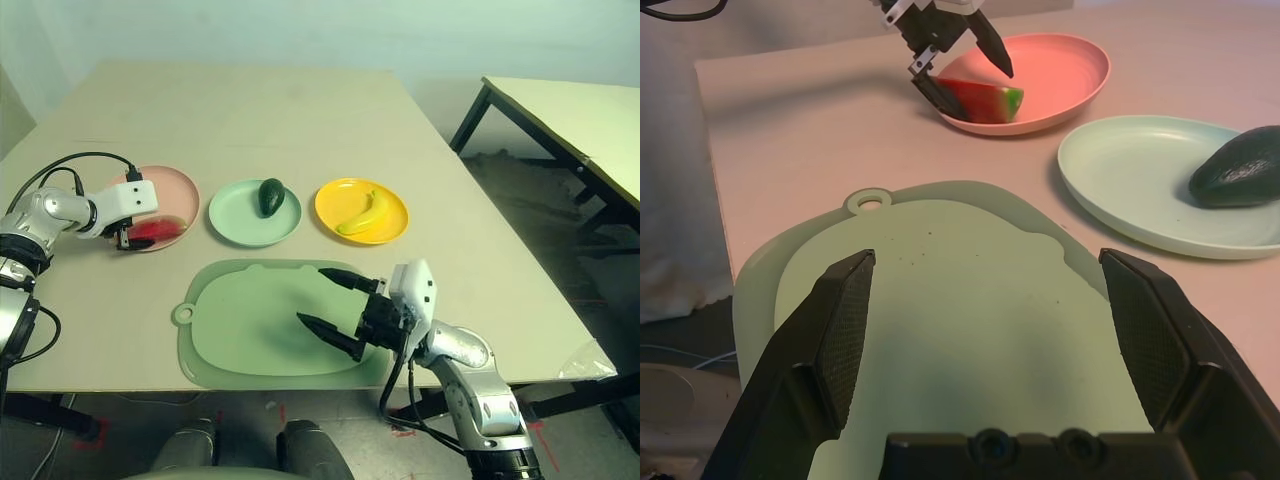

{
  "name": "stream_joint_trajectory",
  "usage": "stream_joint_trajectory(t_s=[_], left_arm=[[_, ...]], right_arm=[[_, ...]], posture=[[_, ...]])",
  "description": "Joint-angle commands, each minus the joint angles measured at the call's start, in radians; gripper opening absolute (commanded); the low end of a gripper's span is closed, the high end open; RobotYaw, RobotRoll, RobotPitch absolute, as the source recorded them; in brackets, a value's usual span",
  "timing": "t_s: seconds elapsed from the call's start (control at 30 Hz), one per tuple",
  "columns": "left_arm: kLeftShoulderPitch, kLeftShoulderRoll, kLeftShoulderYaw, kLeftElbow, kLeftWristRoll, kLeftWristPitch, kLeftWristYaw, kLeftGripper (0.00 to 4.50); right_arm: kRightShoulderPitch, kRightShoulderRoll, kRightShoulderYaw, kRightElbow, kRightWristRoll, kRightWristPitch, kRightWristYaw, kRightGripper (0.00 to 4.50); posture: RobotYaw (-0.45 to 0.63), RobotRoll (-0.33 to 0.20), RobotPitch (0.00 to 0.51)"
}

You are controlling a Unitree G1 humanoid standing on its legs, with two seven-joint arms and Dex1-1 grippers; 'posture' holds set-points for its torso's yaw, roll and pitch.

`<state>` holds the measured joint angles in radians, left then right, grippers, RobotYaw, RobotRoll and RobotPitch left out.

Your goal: Place the fruits into color-matched plates.

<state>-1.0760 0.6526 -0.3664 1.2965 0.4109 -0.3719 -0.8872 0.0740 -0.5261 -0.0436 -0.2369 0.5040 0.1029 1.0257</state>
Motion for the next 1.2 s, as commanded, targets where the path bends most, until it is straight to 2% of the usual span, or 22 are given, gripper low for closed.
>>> stream_joint_trajectory(t_s=[0.03, 0.57, 1.0, 1.2], left_arm=[[-0.011, -0.005, -0.001, 0.011, 0.016, 0.003, -0.012, 4.43], [-0.093, 0.008, 0.015, 0.009, 0.008, 0.008, -0.035, 4.43], [-0.087, 0.033, 0.020, 0.005, 0.005, -0.001, -0.040, 4.43], [-0.050, 0.072, 0.086, -0.020, -0.061, -0.009, -0.068, 4.43]], right_arm=[[-0.002, -0.006, 0.010, -0.008, -0.004, 0.005, -0.001, 4.50], [-0.039, 0.016, 0.046, 0.039, -0.021, -0.026, 0.011, 4.50], [-0.062, 0.023, 0.054, 0.063, -0.020, -0.039, 0.015, 4.50], [-0.040, 0.021, 0.022, 0.060, -0.015, -0.042, -0.014, 4.50]], posture=[[-0.07, 0.000, 0.070], [-0.04, 0.000, 0.035], [-0.02, 0.000, 0.024], [-0.03, 0.000, 0.023]])
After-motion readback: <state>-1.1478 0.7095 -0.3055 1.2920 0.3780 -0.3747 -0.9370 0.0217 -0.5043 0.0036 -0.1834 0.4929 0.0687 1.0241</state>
